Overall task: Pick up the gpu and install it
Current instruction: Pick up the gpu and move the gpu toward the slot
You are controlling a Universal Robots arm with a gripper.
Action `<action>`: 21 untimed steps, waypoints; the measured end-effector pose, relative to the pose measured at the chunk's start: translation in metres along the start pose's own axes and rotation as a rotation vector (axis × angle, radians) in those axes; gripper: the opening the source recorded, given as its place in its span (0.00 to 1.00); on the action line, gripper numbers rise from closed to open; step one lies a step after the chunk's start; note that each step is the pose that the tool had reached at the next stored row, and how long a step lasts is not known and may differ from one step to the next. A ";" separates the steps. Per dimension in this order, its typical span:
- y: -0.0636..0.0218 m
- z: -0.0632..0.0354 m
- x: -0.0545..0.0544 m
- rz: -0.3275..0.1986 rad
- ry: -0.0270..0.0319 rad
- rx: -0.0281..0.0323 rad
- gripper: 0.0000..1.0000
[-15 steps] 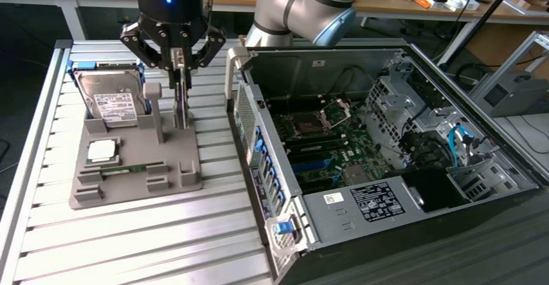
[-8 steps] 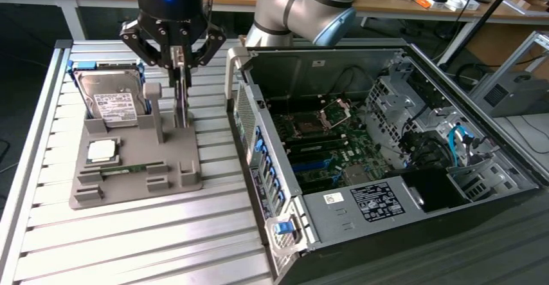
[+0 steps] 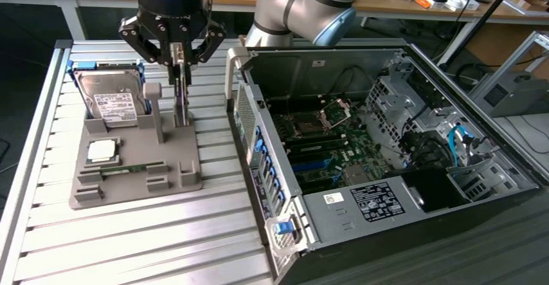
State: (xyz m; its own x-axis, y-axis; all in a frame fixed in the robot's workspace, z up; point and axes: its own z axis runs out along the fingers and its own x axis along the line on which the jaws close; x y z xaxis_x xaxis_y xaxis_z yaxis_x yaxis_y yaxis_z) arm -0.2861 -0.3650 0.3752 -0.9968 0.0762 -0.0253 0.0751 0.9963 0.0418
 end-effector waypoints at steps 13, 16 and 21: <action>0.0003 -0.0073 0.000 0.000 0.0000 0.0000 0.27; 0.0004 -0.0089 0.000 0.000 -0.0001 0.0000 0.27; 0.0005 -0.0113 0.000 0.000 0.0000 0.0000 0.27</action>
State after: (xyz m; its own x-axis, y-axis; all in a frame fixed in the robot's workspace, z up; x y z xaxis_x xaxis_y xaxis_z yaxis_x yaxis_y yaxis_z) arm -0.2861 -0.3650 0.3866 -0.9968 0.0762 -0.0253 0.0751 0.9963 0.0418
